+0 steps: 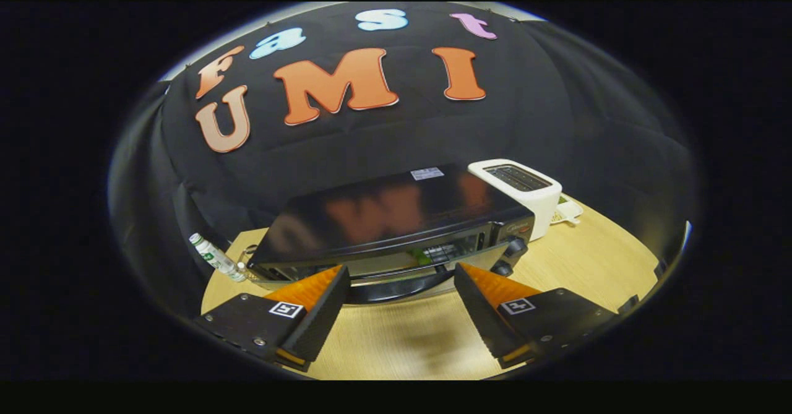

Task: Open the toaster oven, put the food inside, and close the toaster oven door.

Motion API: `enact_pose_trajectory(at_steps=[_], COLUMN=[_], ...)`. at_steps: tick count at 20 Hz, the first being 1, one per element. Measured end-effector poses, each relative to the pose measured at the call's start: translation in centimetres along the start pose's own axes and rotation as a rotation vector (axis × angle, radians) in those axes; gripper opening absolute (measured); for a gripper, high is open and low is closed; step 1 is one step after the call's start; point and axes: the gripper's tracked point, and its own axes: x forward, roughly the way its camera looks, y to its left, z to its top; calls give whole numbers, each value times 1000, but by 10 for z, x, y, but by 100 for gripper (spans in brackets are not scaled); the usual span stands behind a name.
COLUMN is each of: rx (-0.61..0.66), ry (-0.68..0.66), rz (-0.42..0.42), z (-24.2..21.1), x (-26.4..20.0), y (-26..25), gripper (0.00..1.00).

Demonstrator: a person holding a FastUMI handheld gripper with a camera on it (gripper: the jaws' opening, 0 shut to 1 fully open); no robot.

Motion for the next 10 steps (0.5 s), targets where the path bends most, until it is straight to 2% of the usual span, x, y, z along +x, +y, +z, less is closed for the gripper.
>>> enact_pose_trajectory(at_steps=[5, 10], rx=[23, 40], ry=[-1, -11], rz=[-3, -5], z=[7, 25], x=[8, -15], y=[2, -4], gripper=[100, 99])
